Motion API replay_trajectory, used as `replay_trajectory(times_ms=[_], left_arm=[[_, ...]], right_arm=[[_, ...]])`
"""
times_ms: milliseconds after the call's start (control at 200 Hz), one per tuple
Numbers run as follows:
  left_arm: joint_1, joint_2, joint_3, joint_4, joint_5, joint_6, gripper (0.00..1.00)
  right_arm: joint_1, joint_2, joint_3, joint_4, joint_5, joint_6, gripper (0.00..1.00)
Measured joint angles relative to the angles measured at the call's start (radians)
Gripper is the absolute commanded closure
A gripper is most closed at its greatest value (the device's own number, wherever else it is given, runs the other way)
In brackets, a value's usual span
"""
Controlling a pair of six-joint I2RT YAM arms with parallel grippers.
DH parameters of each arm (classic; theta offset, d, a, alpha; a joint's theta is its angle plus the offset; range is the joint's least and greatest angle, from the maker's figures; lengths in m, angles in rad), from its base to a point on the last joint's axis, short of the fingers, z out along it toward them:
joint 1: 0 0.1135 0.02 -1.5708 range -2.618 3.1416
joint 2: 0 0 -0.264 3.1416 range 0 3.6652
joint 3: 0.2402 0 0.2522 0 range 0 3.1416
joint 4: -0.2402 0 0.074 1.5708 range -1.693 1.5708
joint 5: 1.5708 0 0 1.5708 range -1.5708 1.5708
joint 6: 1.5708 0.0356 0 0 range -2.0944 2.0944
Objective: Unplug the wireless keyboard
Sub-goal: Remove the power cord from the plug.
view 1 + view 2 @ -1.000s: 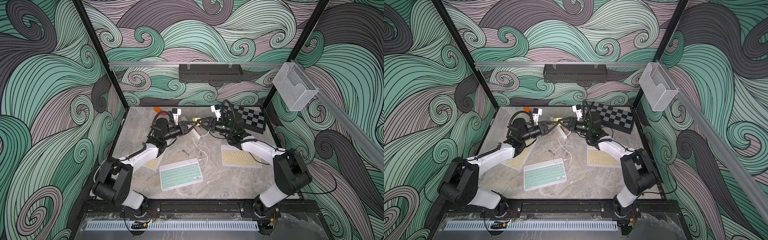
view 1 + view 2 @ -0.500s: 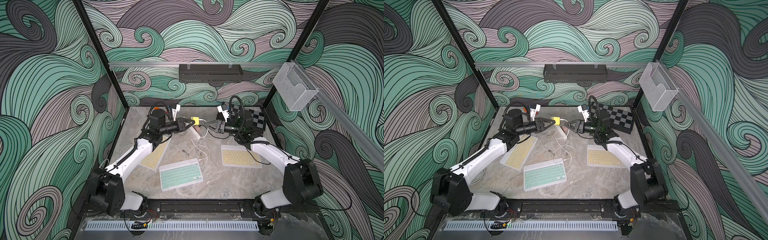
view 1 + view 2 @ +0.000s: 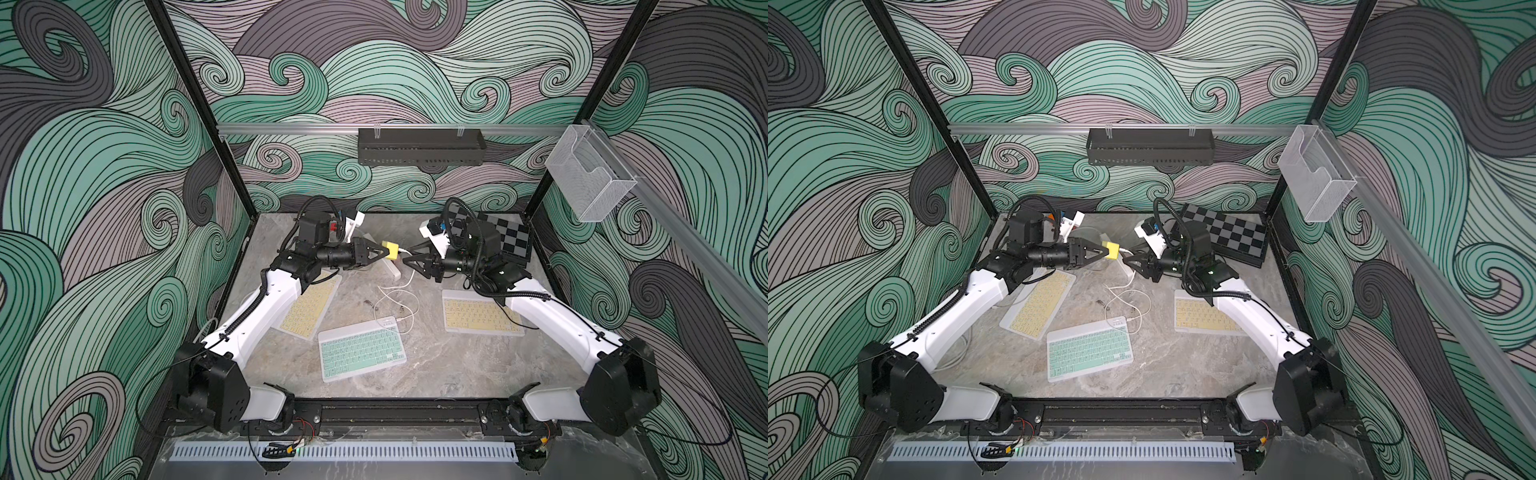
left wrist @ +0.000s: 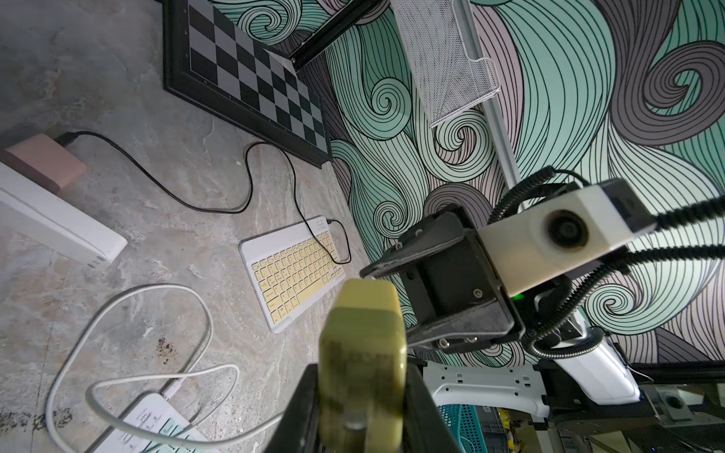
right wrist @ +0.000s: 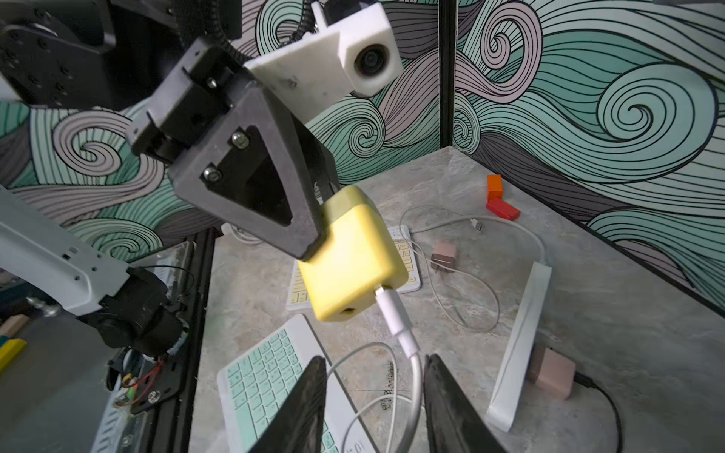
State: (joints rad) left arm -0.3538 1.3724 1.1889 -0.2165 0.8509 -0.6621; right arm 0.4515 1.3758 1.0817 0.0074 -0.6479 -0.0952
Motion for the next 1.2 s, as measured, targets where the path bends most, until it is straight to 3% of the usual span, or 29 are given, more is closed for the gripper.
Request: replay_trajectory(times_ms=[320,460,1196], left_arm=[[0.0,0.0,0.0,-0.032,0.007,0.008,1.0],[0.0,0.0,0.0,-0.045,0.012,0.011,1.0],[0.001,0.018,0.0,-0.061,0.031,0.023,1.0]], right_arm=[[0.061,0.002,0.049,-0.064,0.122,-0.148,0.64],[0.072,0.016,0.077,-0.069,0.142,-0.177,0.7],[0.095,0.064,0.145,-0.218,0.19,-0.288,0.72]])
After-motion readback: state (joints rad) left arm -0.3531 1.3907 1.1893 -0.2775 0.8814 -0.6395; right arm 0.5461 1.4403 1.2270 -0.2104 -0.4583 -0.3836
